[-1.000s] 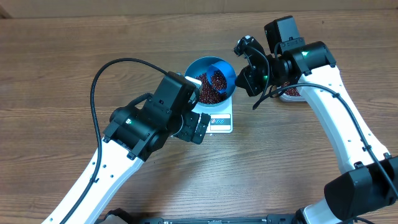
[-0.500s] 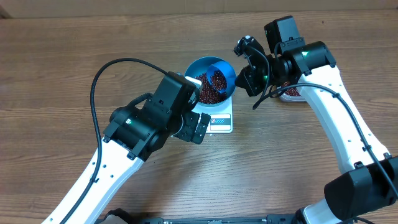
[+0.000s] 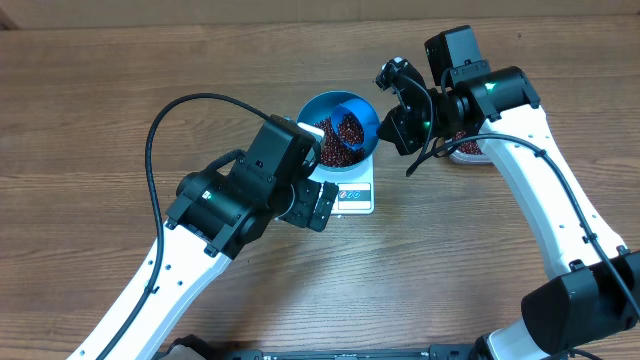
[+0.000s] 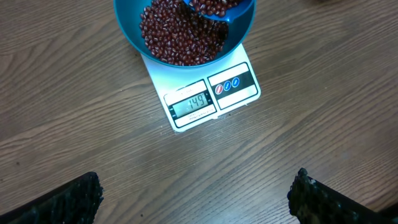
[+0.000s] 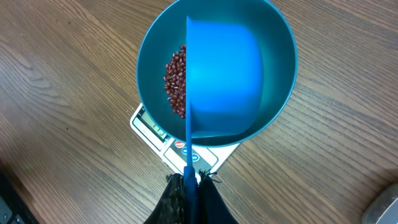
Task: Scoop item into bowl and weigh 150g on scale
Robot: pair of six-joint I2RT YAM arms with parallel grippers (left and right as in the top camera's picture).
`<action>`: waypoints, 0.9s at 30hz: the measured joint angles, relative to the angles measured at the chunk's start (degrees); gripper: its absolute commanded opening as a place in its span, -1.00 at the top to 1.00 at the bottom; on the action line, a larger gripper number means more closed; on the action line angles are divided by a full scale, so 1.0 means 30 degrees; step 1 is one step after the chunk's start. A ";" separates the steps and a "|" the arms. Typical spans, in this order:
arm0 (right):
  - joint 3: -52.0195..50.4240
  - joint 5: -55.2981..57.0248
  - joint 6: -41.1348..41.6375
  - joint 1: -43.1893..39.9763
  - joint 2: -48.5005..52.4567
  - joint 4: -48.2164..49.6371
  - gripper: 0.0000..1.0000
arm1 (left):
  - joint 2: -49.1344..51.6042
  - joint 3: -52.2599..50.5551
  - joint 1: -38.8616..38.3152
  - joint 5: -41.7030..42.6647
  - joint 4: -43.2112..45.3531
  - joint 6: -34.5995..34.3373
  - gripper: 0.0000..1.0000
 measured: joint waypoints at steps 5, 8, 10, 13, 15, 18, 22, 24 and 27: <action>0.0000 0.0000 0.0015 0.0000 0.0000 0.0007 0.93 | 0.0000 0.0000 0.0000 0.0000 0.0000 0.0007 -0.99; 0.0000 0.0000 0.0029 0.0000 0.0000 0.0000 0.93 | 0.0000 0.0000 0.0000 0.0000 0.0000 0.0007 -0.99; 0.0000 0.0000 0.0036 0.0000 0.0000 0.0000 0.93 | 0.0000 0.0000 0.0000 -0.0007 0.0000 0.0007 -0.99; 0.0000 0.0000 0.0066 0.0000 0.0000 0.0007 0.93 | 0.0000 0.0000 0.0000 -0.0007 0.0000 0.0007 -0.99; 0.0000 0.0000 0.0066 0.0000 0.0000 0.0000 0.93 | 0.0000 0.0000 0.0000 -0.0007 0.0000 0.0007 -0.99; 0.0000 0.0000 0.0087 0.0000 0.0000 0.0000 0.93 | 0.0007 0.0000 0.0000 -0.0007 0.0000 0.0007 -0.99; 0.0000 -0.0109 0.0386 -0.0029 0.0000 -0.0080 0.92 | 0.0000 0.0000 0.0000 -0.0007 0.0000 0.0007 -0.99; 0.0000 -0.0532 0.0590 -0.0117 0.0000 -0.0087 0.92 | 0.0000 0.0000 0.0000 0.0000 0.0000 0.0007 -0.99; 0.0000 -0.1355 0.0758 -0.0452 0.0000 -0.0102 0.93 | 0.0000 0.0000 0.0000 0.0000 0.0000 0.0007 -0.99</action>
